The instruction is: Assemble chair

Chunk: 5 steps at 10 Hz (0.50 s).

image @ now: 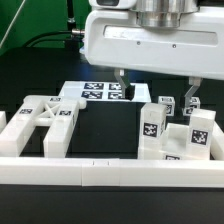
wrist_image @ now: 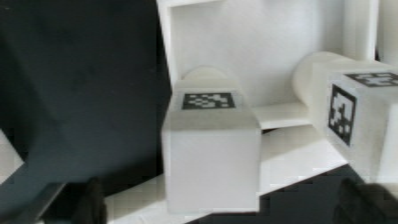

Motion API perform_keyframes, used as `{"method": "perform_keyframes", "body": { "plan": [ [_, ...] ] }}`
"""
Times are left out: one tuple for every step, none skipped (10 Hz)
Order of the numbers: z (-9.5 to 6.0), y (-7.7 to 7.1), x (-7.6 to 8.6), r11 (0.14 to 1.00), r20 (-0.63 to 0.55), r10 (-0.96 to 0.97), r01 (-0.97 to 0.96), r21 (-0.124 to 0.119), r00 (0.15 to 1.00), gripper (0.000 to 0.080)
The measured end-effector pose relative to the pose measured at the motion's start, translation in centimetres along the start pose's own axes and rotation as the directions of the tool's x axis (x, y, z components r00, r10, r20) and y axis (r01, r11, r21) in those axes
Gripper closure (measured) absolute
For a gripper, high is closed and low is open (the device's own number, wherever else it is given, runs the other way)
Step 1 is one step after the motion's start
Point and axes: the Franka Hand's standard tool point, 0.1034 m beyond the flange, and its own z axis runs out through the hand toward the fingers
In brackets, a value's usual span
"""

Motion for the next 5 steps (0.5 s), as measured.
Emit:
{"method": "perform_keyframes", "body": {
  "plan": [
    [0.0,0.0,0.0,1.000,0.000,0.000,0.000,0.000,1.000,0.0150],
    [0.0,0.0,0.0,1.000,-0.002,0.000,0.000,0.000,1.000,0.0150],
    [0.0,-0.1,-0.3,1.000,-0.030,-0.006,0.007,0.011,1.000,0.0150],
    [0.4,-0.3,-1.5,1.000,-0.061,-0.022,0.023,0.019,0.998,0.0150],
    [1.2,-0.1,-3.0,0.999,-0.078,-0.043,0.045,0.018,0.996,0.0150]
  ]
}}
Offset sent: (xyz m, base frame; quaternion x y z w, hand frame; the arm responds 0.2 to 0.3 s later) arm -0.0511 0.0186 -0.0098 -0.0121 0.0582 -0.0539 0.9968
